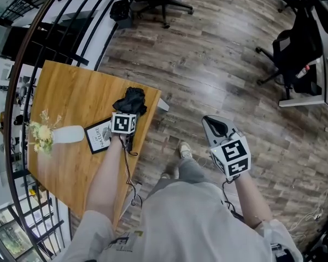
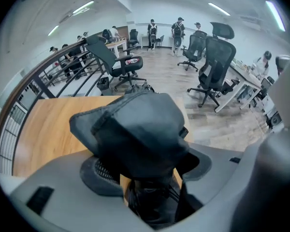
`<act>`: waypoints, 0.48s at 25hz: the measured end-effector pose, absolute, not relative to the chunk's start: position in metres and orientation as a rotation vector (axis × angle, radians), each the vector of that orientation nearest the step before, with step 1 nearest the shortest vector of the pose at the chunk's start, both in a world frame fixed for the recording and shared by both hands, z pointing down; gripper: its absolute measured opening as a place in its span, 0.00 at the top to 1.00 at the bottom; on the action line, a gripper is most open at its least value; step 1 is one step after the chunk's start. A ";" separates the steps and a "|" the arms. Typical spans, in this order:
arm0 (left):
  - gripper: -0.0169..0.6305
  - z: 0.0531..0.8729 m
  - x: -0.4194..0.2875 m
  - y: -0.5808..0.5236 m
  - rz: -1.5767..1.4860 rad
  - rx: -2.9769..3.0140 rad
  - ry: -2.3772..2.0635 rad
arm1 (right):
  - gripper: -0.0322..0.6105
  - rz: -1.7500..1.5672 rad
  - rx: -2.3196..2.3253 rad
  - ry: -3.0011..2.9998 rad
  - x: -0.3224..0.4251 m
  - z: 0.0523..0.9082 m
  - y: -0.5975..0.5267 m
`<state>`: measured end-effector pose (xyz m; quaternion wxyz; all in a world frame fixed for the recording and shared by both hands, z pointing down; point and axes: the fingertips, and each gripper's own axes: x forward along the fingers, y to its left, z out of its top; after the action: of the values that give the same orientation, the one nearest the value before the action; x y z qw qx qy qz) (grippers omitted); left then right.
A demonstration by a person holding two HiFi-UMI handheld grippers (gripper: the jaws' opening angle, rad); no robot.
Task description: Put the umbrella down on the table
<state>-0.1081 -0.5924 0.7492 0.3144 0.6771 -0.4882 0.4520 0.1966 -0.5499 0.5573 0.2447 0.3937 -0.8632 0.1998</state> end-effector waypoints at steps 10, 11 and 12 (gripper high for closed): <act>0.50 0.685 -0.132 -0.573 0.995 1.816 -1.473 | 0.91 0.633 0.995 -2.630 0.173 0.474 -0.554; 0.55 0.668 -0.138 -0.572 0.953 1.820 -1.536 | 0.91 0.631 0.964 -2.683 0.167 0.459 -0.554; 0.62 0.651 -0.144 -0.570 0.915 1.828 -1.601 | 0.91 0.589 0.941 -2.722 0.161 0.444 -0.555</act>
<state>-0.1441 -0.5705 0.6506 0.2692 0.6779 -0.5940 0.3394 0.1614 -0.5546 0.4440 0.1009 0.3184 -0.9213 0.1993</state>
